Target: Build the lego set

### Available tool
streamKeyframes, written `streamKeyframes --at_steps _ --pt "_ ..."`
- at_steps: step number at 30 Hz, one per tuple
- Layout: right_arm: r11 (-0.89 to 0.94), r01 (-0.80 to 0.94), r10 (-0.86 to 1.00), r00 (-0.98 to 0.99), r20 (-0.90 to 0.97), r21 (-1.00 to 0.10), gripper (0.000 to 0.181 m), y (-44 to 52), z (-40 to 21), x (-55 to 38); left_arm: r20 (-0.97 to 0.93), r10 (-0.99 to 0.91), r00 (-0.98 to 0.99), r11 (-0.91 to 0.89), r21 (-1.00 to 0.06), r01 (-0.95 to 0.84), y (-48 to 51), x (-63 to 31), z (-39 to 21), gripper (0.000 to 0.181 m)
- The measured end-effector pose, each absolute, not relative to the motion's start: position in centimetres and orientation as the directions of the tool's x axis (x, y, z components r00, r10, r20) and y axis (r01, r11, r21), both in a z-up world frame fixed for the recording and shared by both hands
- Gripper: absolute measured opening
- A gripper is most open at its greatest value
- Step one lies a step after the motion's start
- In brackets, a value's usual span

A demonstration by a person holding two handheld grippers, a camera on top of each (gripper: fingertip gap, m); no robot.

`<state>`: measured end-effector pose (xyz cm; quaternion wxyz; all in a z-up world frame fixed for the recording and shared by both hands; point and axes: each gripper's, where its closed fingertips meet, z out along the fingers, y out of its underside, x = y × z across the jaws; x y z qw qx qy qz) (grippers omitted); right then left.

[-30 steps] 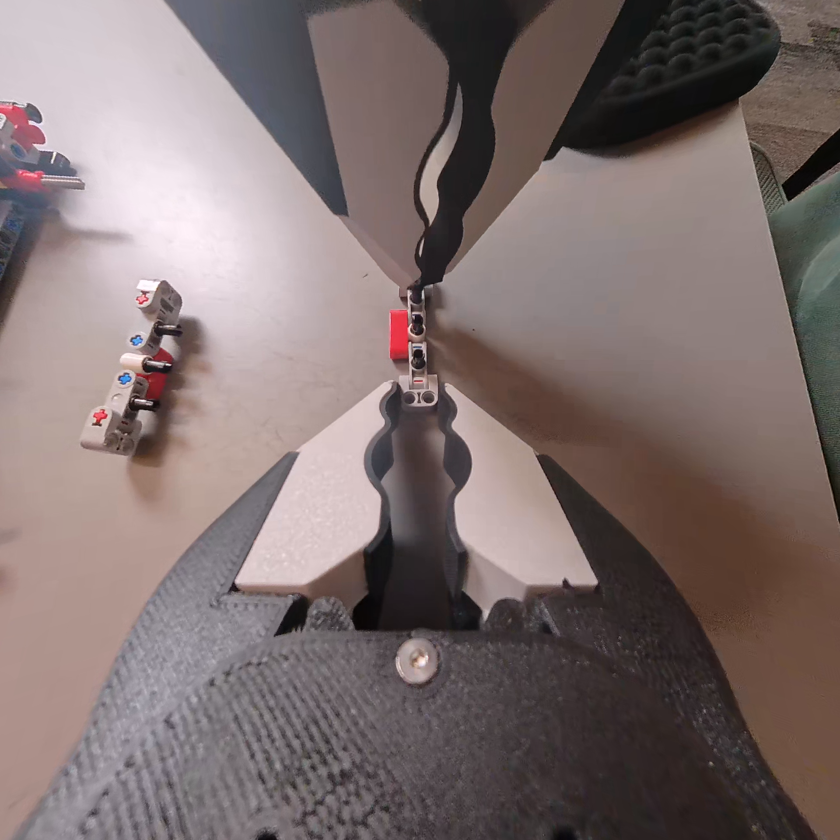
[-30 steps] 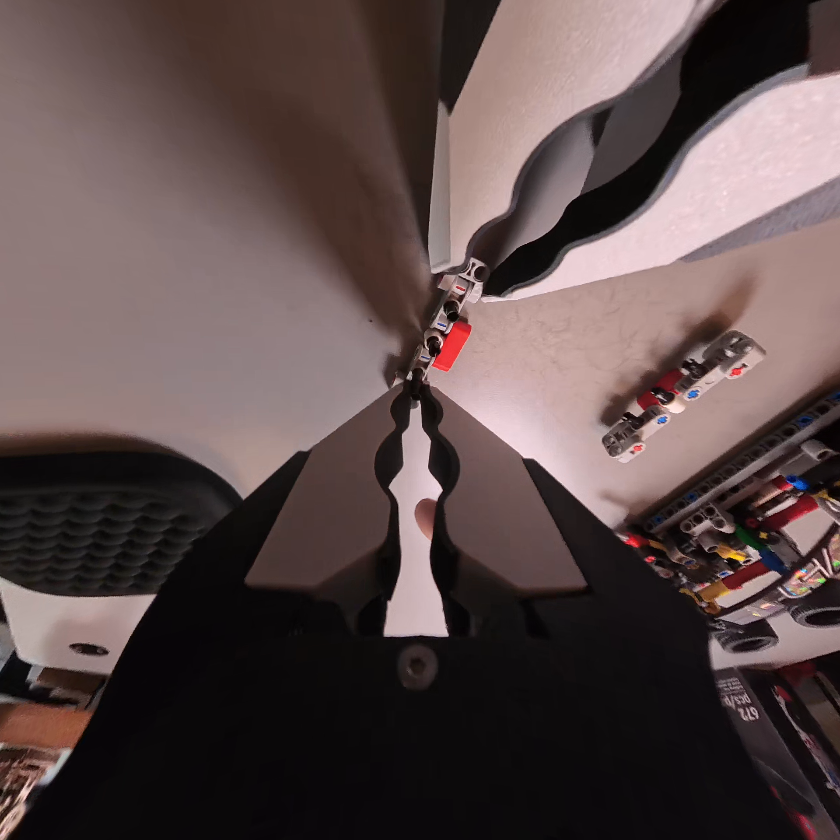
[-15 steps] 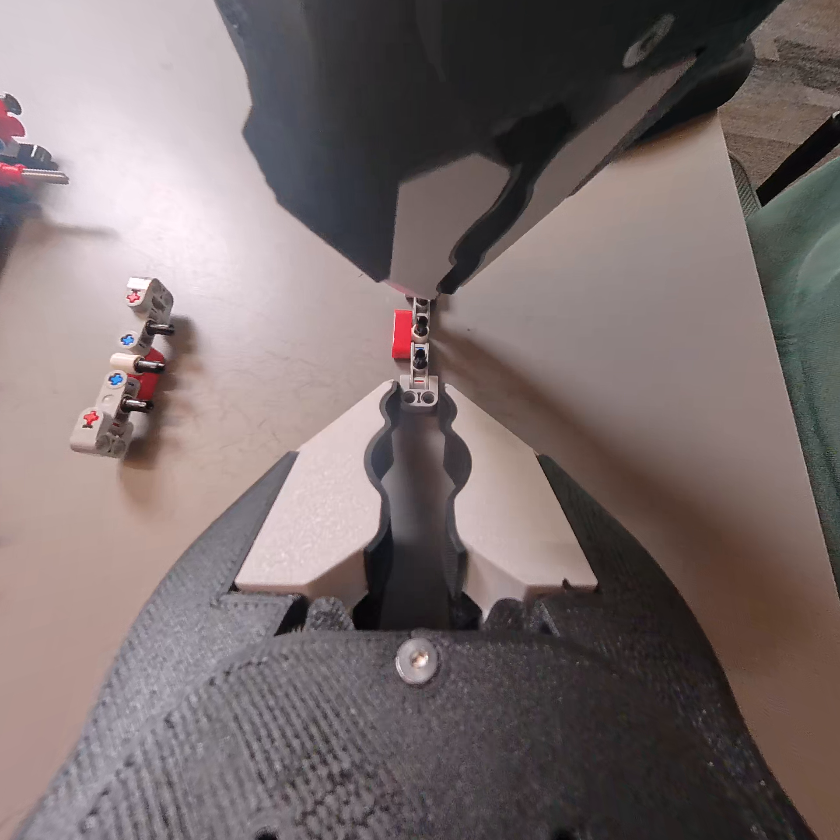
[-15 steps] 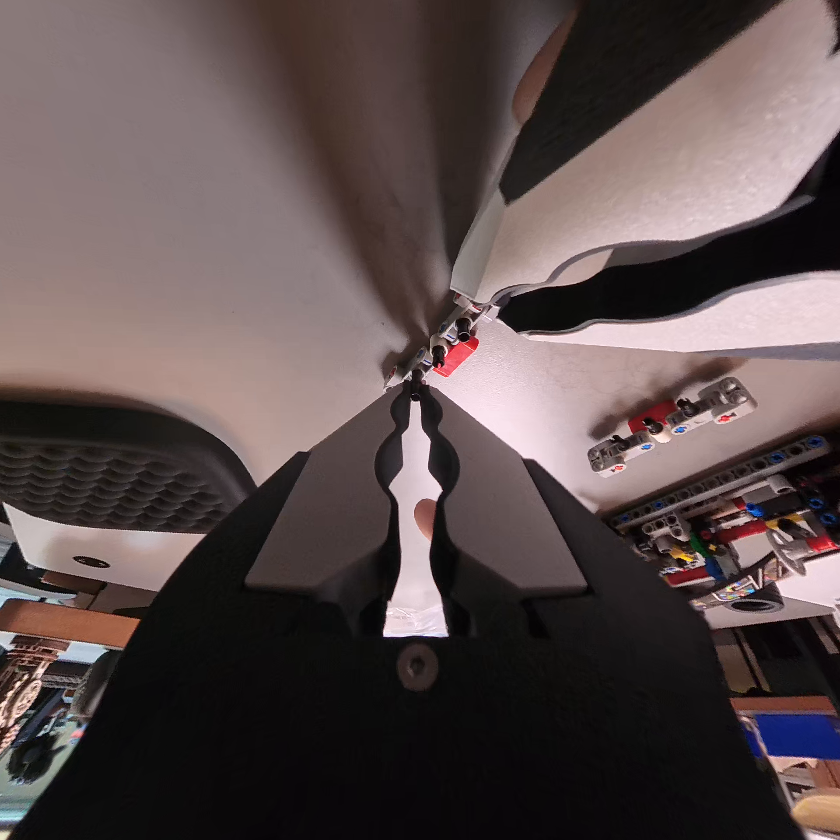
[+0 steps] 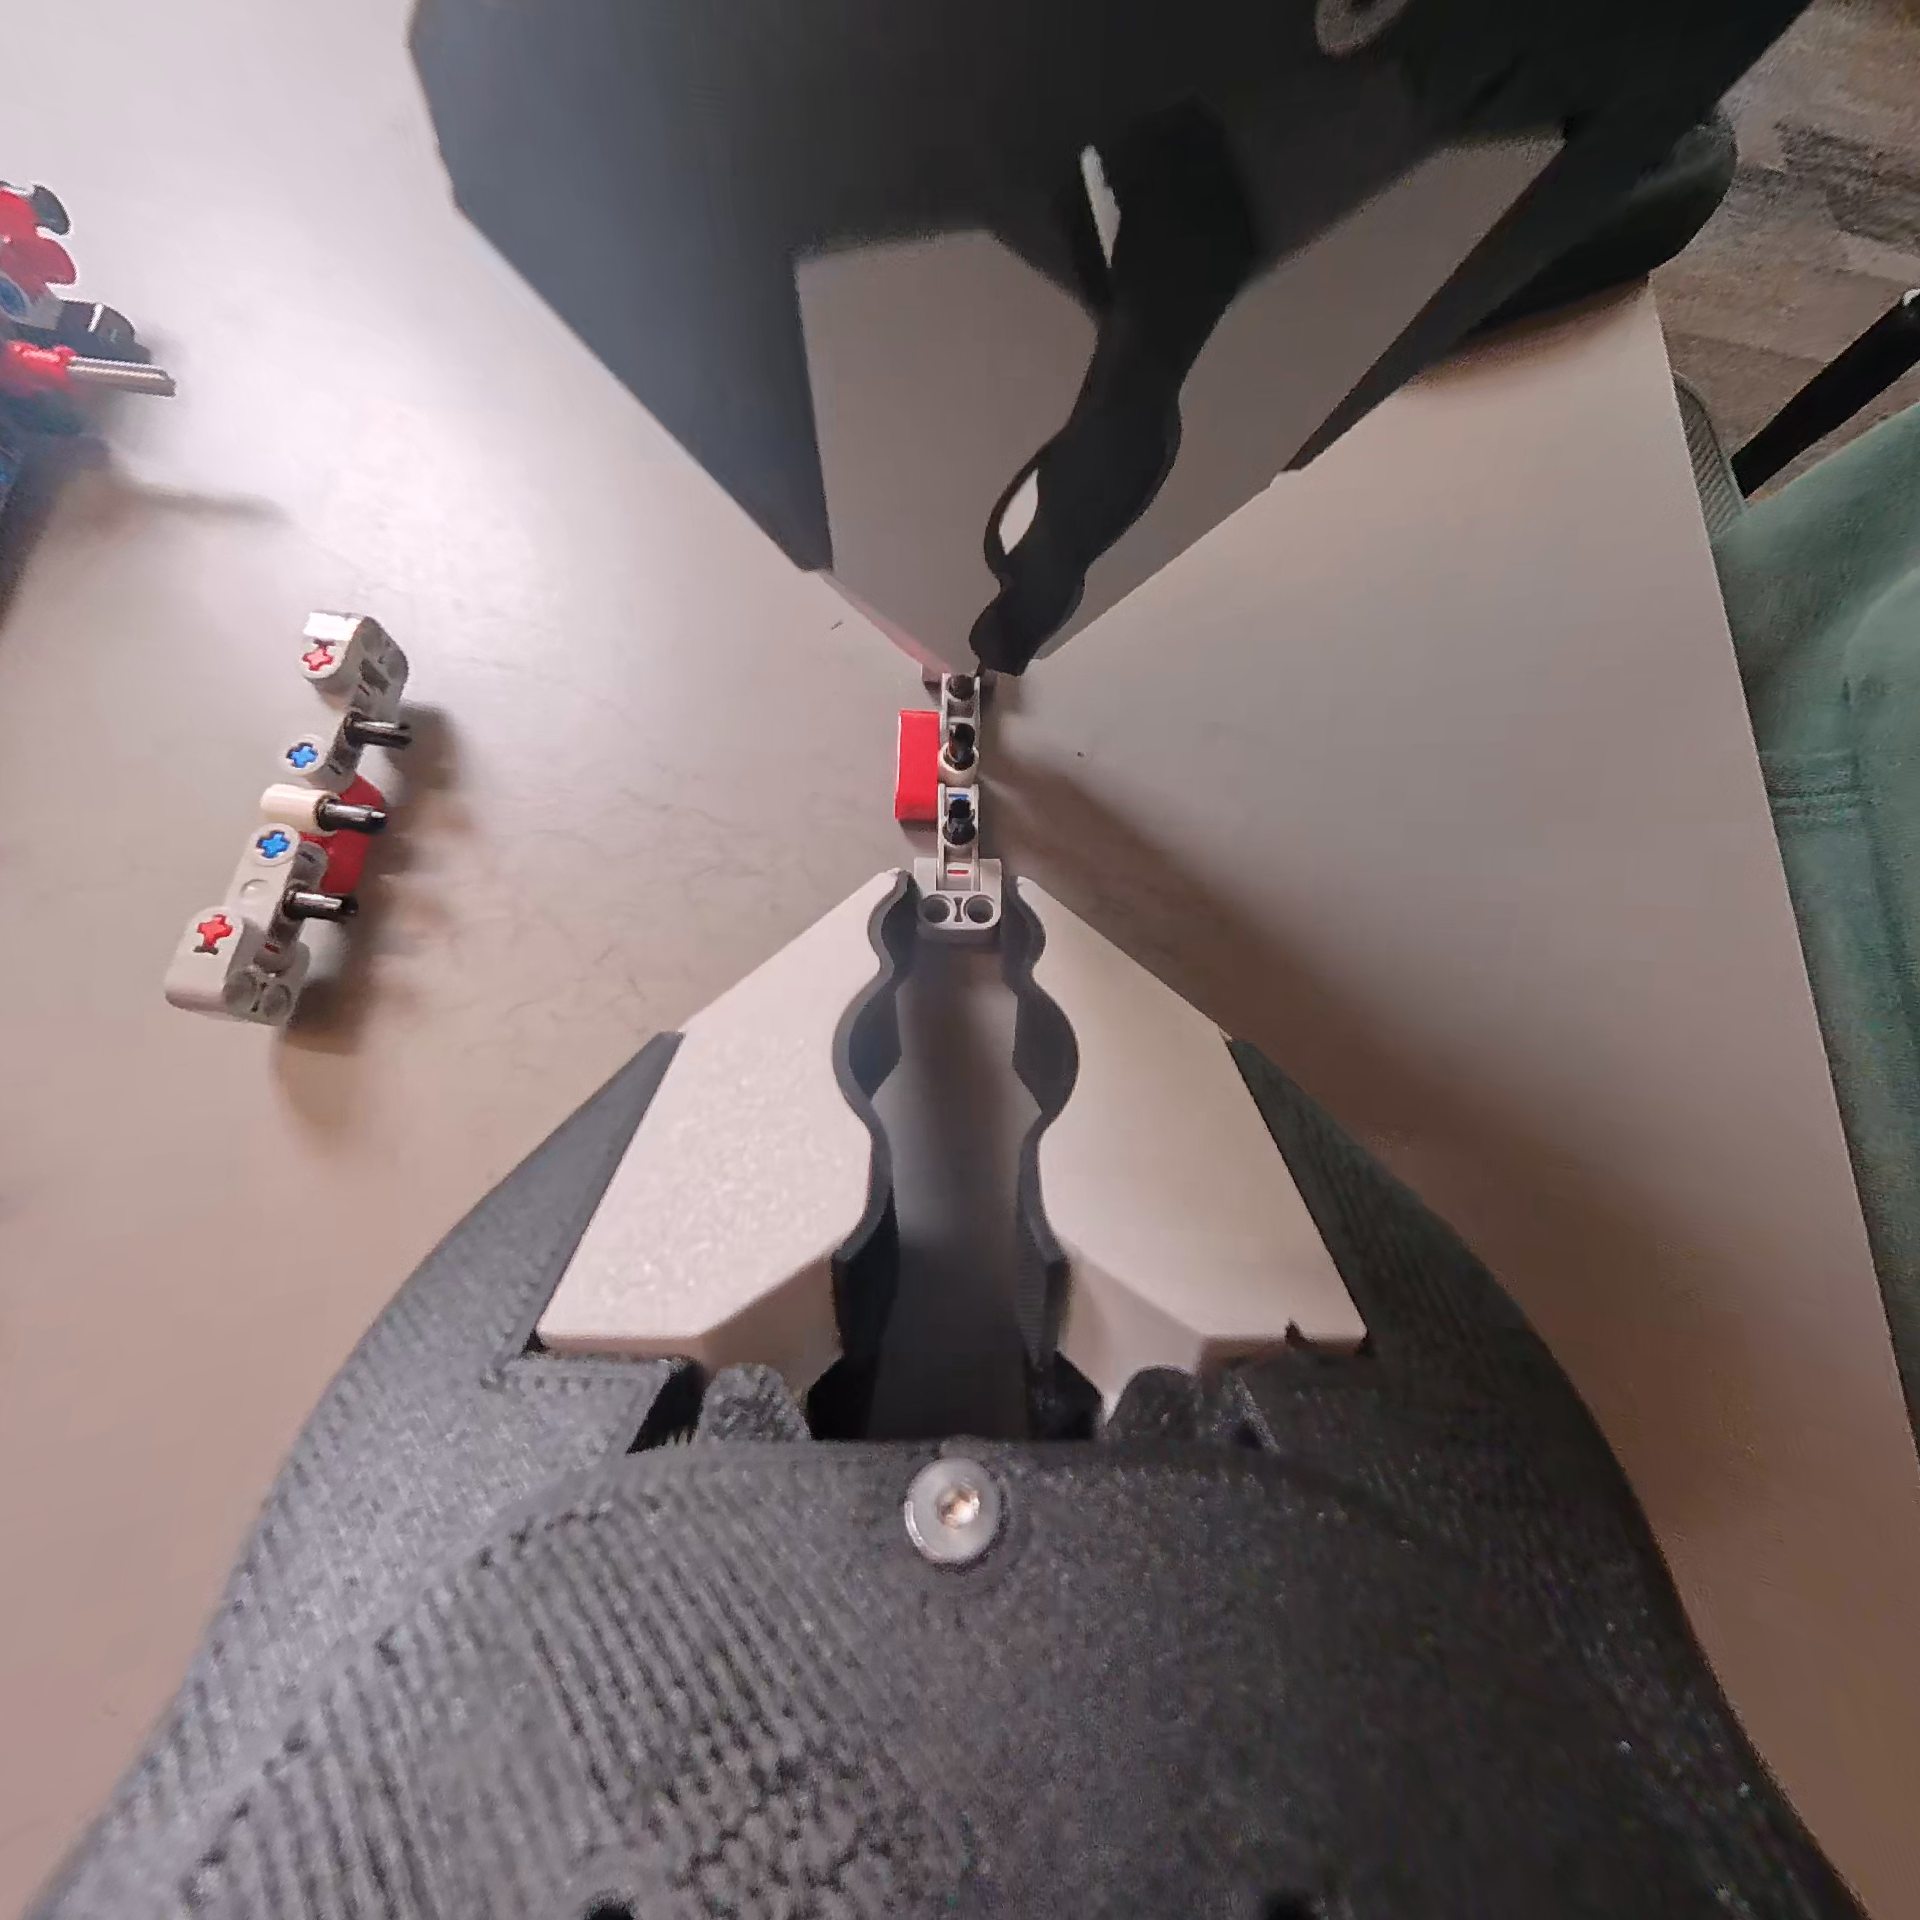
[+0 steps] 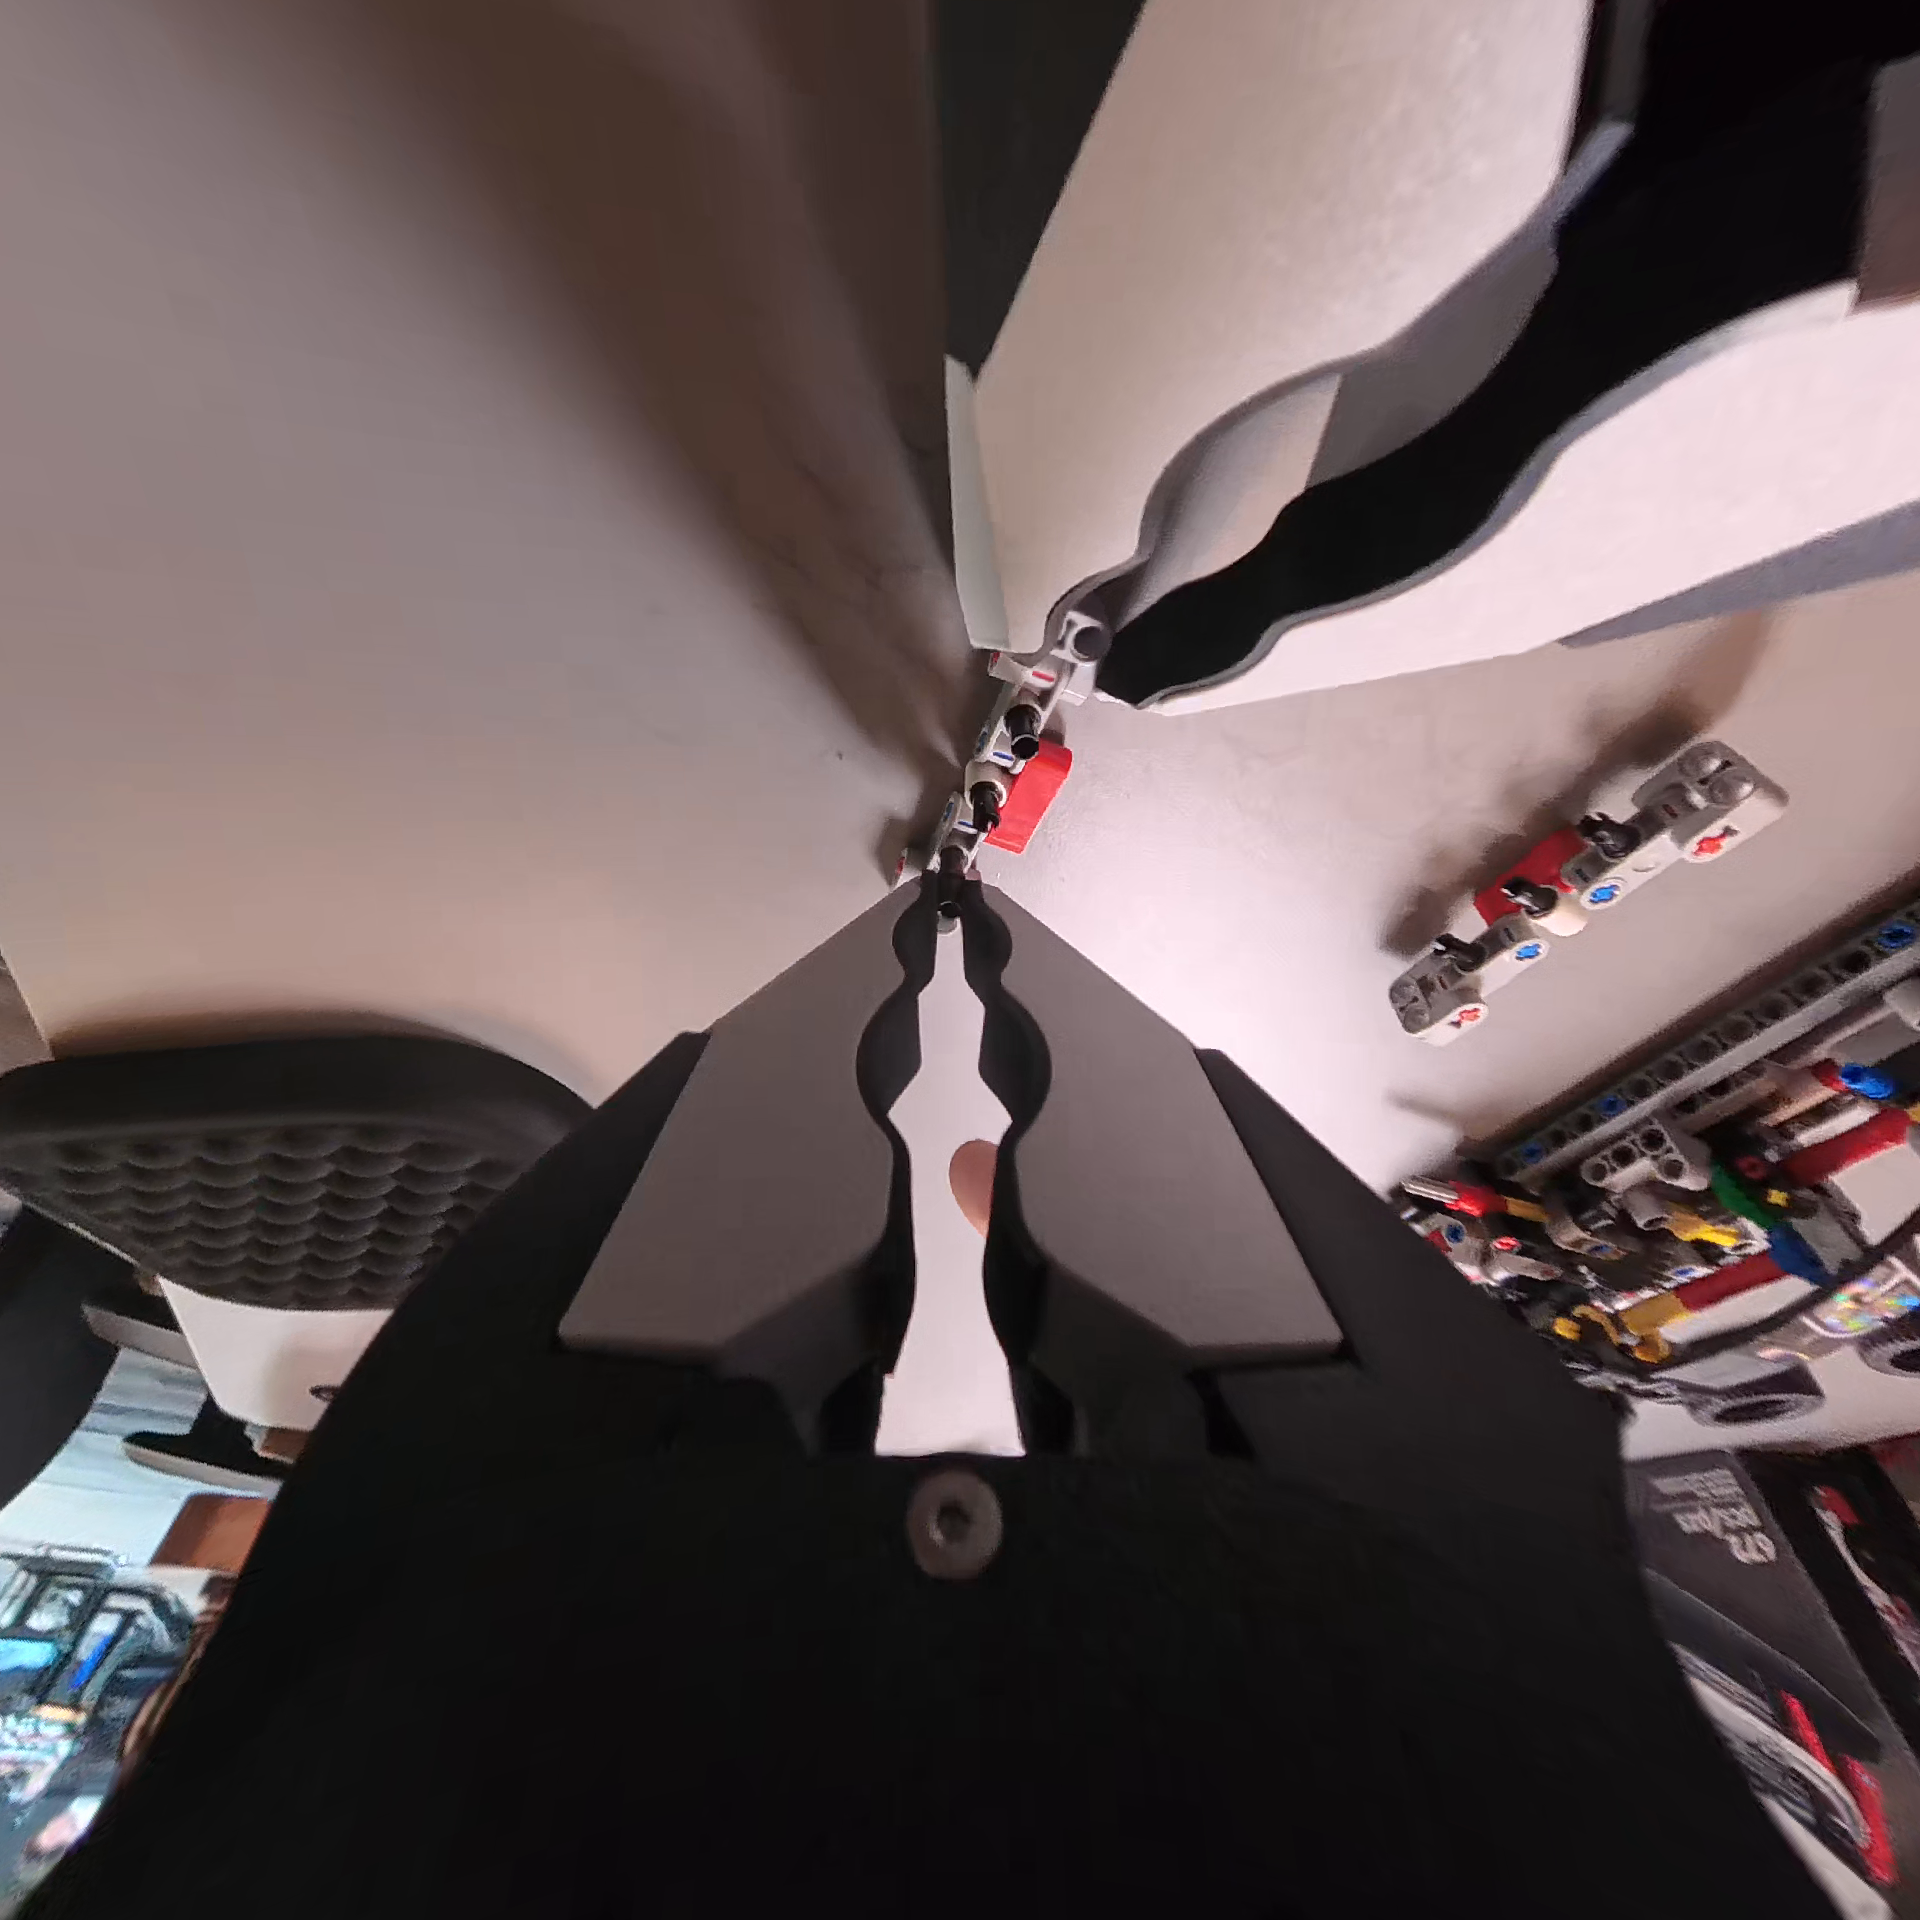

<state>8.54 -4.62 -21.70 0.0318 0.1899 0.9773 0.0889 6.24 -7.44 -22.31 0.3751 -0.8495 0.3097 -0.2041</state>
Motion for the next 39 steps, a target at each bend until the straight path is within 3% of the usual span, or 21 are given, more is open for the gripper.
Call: streamKeyframes --at_steps 1,9,13,17,21,28,32,39 --pt "0.910 0.380 0.390 -0.920 -0.033 0.164 0.002 -4.7 -21.7 8.5 0.123 -0.677 0.726 -0.531 -0.764 -0.366 -7.5 6.2 -22.3 0.014" --pt "0.908 0.413 0.412 -0.911 0.025 0.071 0.003 -4.8 -21.6 8.4 0.146 -0.669 0.729 -0.542 -0.767 -0.345 -7.6 6.1 -22.2 0.014" --pt "0.880 0.473 0.475 -0.877 0.072 -0.046 0.003 -4.3 -21.0 8.5 0.170 -0.651 0.740 -0.551 -0.776 -0.307 -7.8 5.5 -21.9 0.014" --pt "0.781 0.500 0.578 -0.805 0.134 -0.374 0.002 -6.0 -18.8 7.3 0.194 -0.651 0.734 -0.491 -0.846 -0.211 -7.8 5.3 -19.6 0.016" --pt "0.666 0.395 0.629 -0.754 0.192 -0.632 0.002 -8.3 -16.1 6.9 0.267 -0.687 0.676 -0.445 -0.890 -0.101 -8.1 6.6 -17.3 0.015" --pt "0.640 0.317 0.637 -0.728 0.252 -0.699 0.003 -9.6 -15.4 7.5 0.392 -0.749 0.534 -0.458 -0.889 0.011 -9.2 8.6 -15.7 0.010" --pt "0.632 0.284 0.634 -0.725 0.269 -0.721 0.003 -9.9 -15.1 7.7 0.397 -0.768 0.502 -0.449 -0.893 0.018 -9.6 9.0 -15.3 0.002" --pt "0.480 0.217 0.696 -0.685 0.218 -0.850 0.003 -10.5 -13.5 7.8 0.366 -0.804 0.468 -0.387 -0.920 0.054 -10.1 9.1 -13.9 0.002"
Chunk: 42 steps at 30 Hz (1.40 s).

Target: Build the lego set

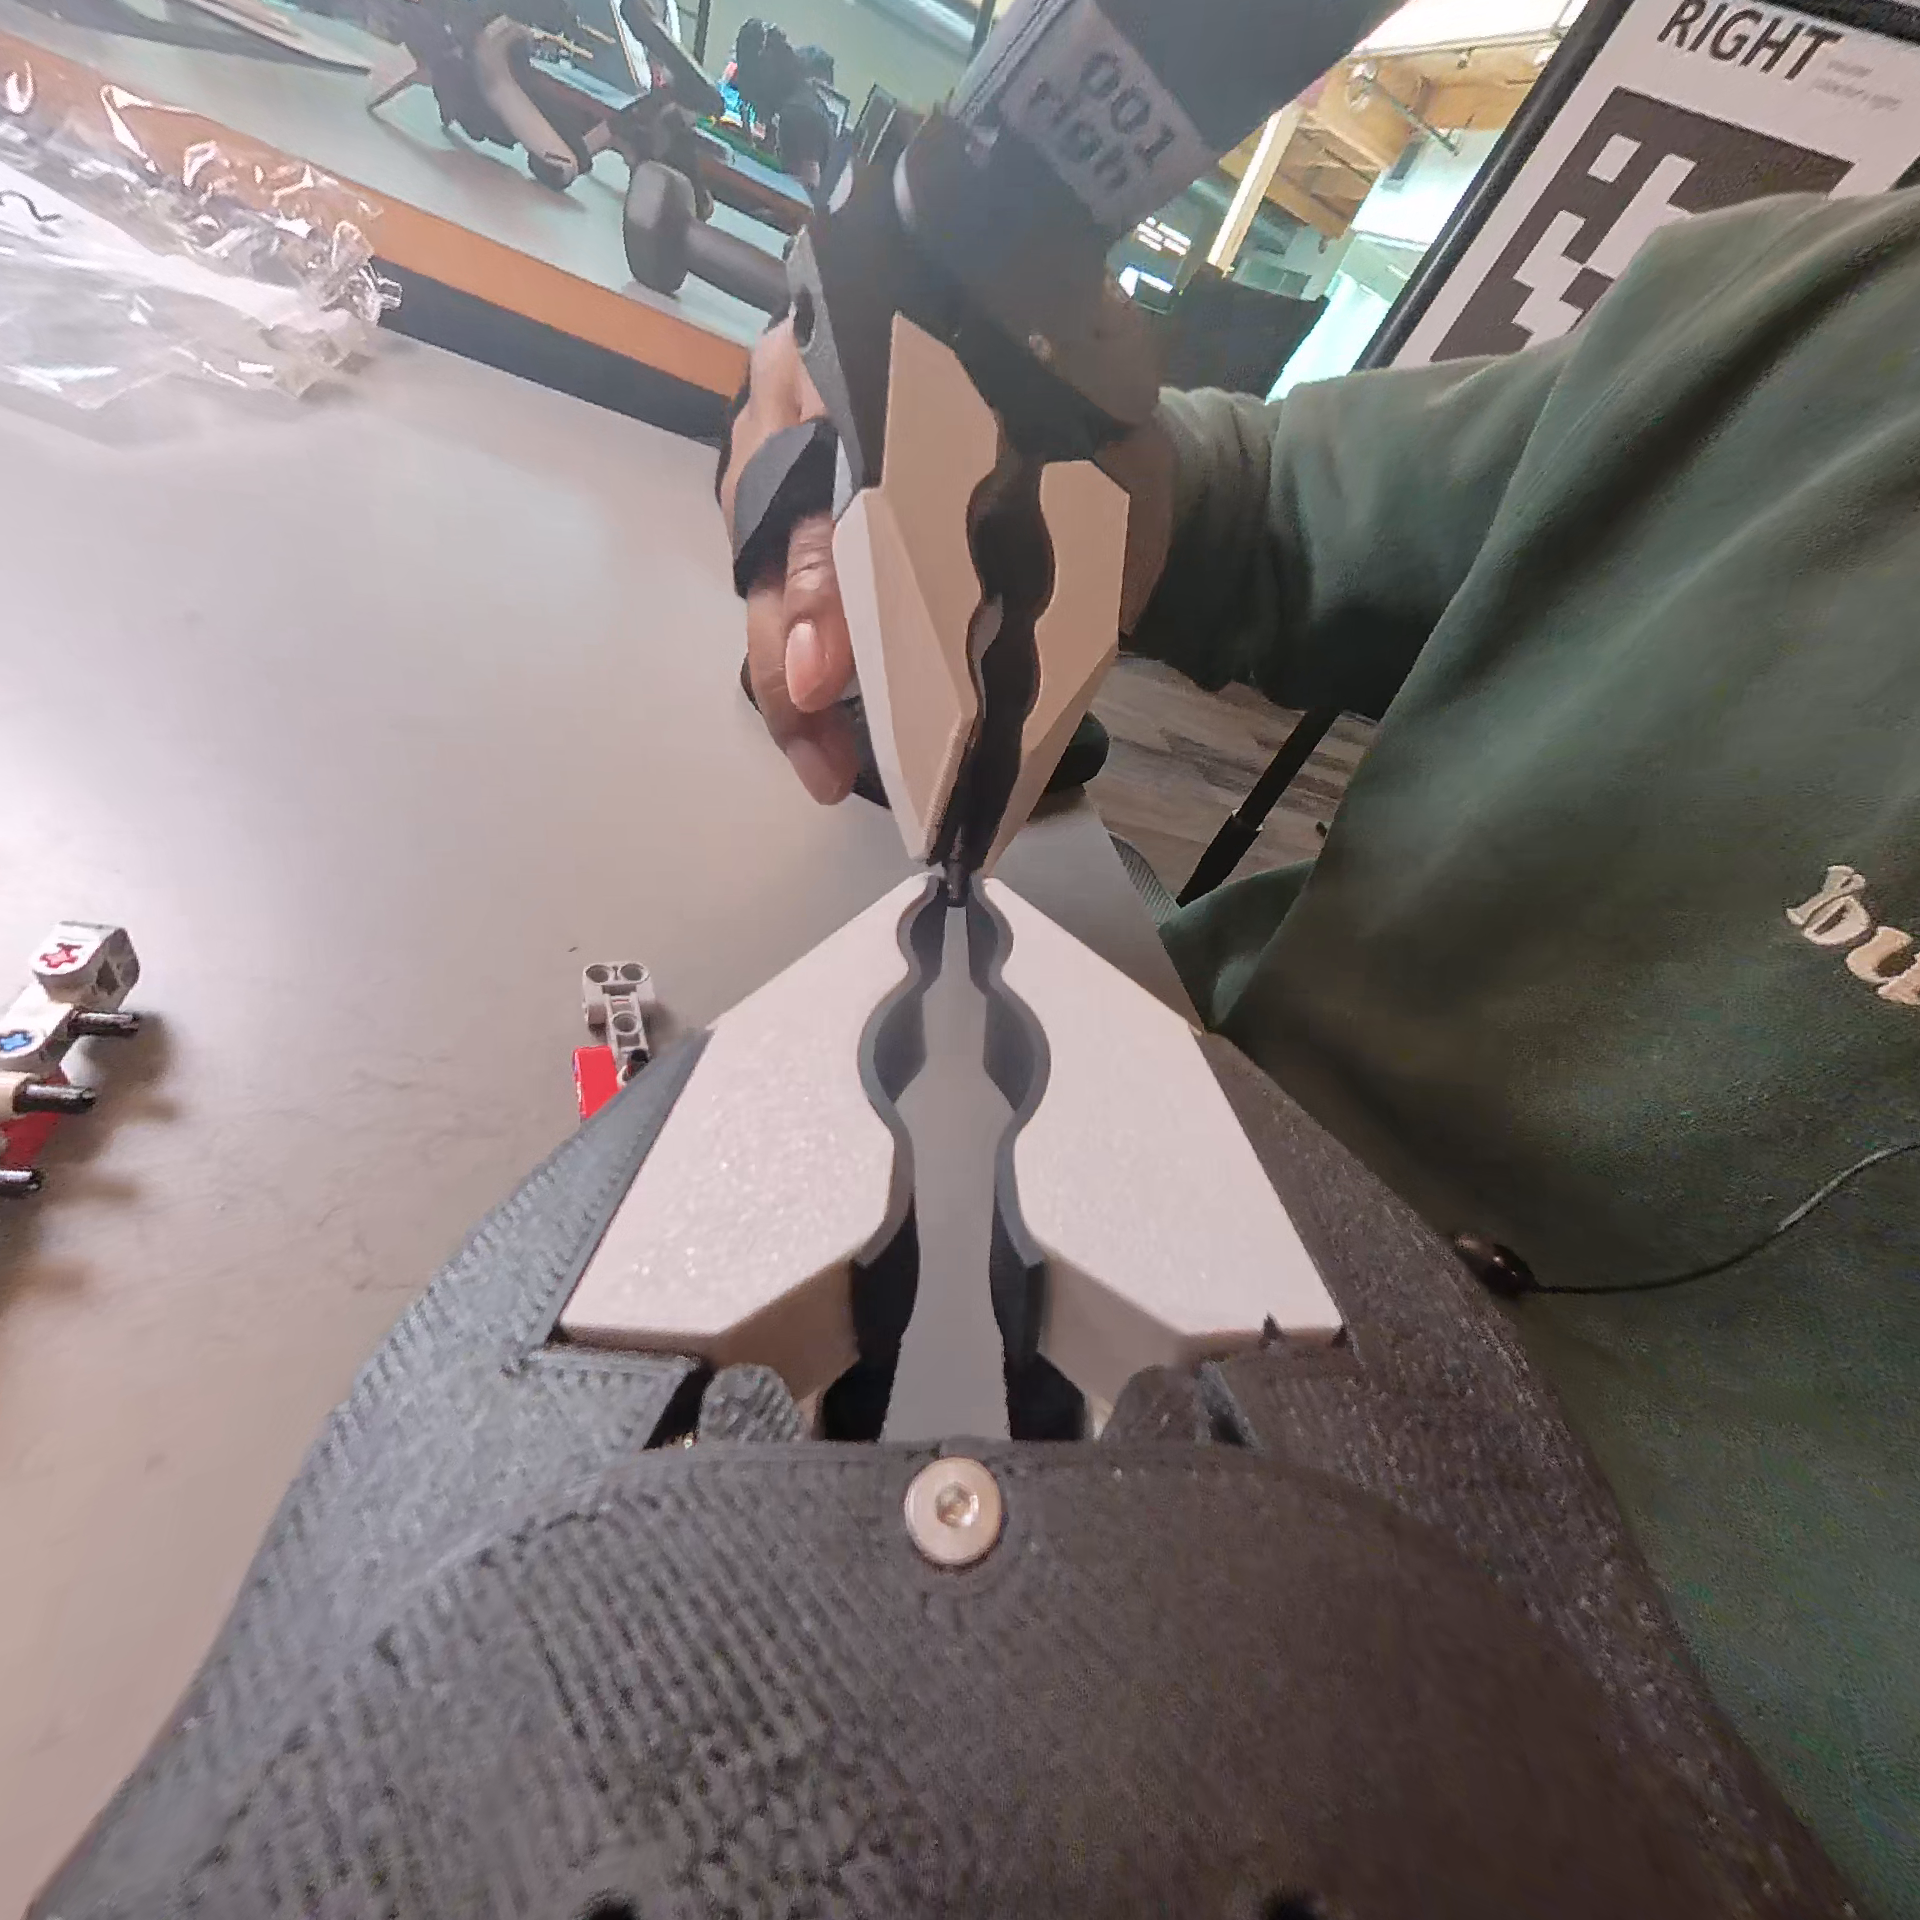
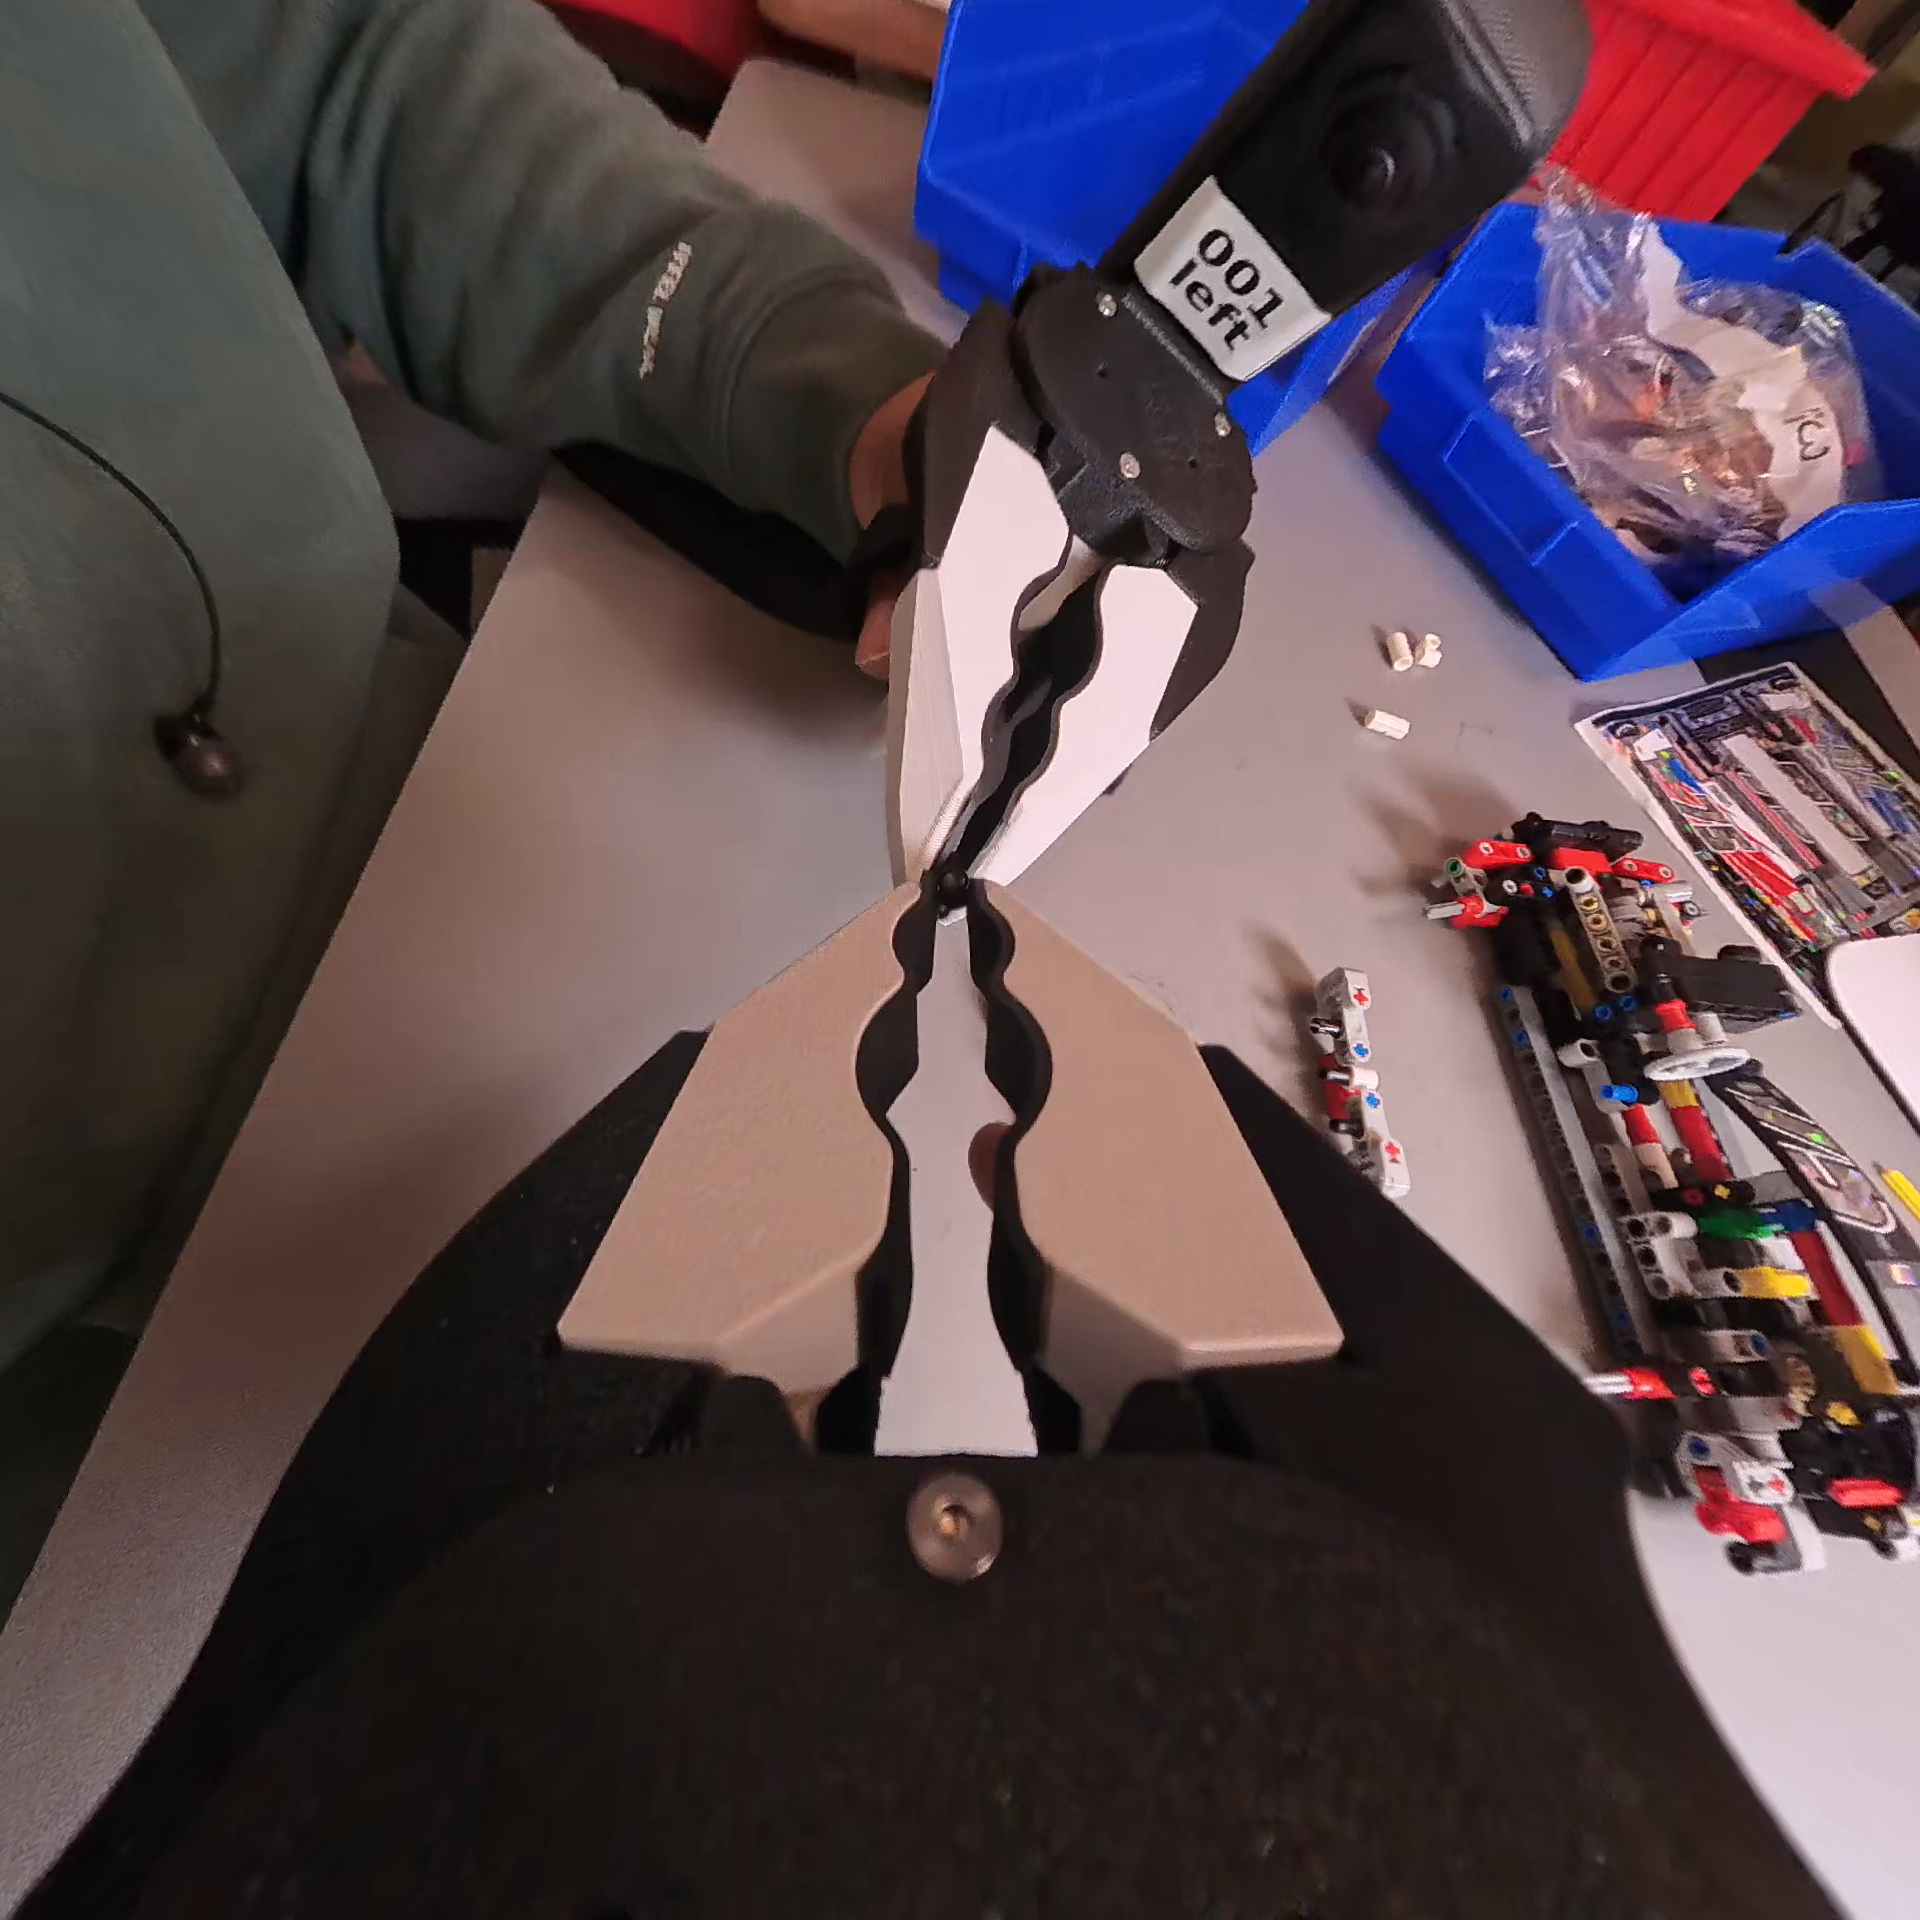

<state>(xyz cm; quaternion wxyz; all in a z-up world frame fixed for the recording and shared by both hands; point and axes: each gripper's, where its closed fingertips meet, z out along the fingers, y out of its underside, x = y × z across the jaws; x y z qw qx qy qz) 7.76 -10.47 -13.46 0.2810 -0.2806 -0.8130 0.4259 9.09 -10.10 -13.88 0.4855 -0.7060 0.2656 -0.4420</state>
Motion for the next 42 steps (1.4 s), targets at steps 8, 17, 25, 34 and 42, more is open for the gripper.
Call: streamKeyframes --at_steps 8,17,25,34,42 --pt "0.381 0.202 0.726 -0.669 0.157 -0.902 0.012 -10.9 -13.0 8.0 0.362 -0.806 0.468 -0.380 -0.923 0.059 -10.1 9.2 -13.7 0.002" --pt "0.367 0.204 0.734 -0.663 0.147 -0.908 0.010 -10.9 -12.9 8.0 0.358 -0.811 0.463 -0.367 -0.927 0.074 -10.2 9.2 -13.3 0.002" --pt "0.274 0.222 0.730 -0.682 0.052 -0.936 0.009 -11.1 -12.0 8.1 0.335 -0.827 0.452 -0.333 -0.939 0.085 -10.5 9.3 -12.6 0.002" --pt "0.223 0.231 0.732 -0.681 0.007 -0.947 0.007 -11.2 -11.3 8.0 0.321 -0.835 0.447 -0.307 -0.946 0.105 -10.6 9.3 -11.9 0.002" --pt "0.242 0.240 0.737 -0.676 0.017 -0.940 0.003 -11.0 -11.4 7.9 0.318 -0.833 0.453 -0.306 -0.947 0.100 -10.6 9.4 -11.9 0.002"
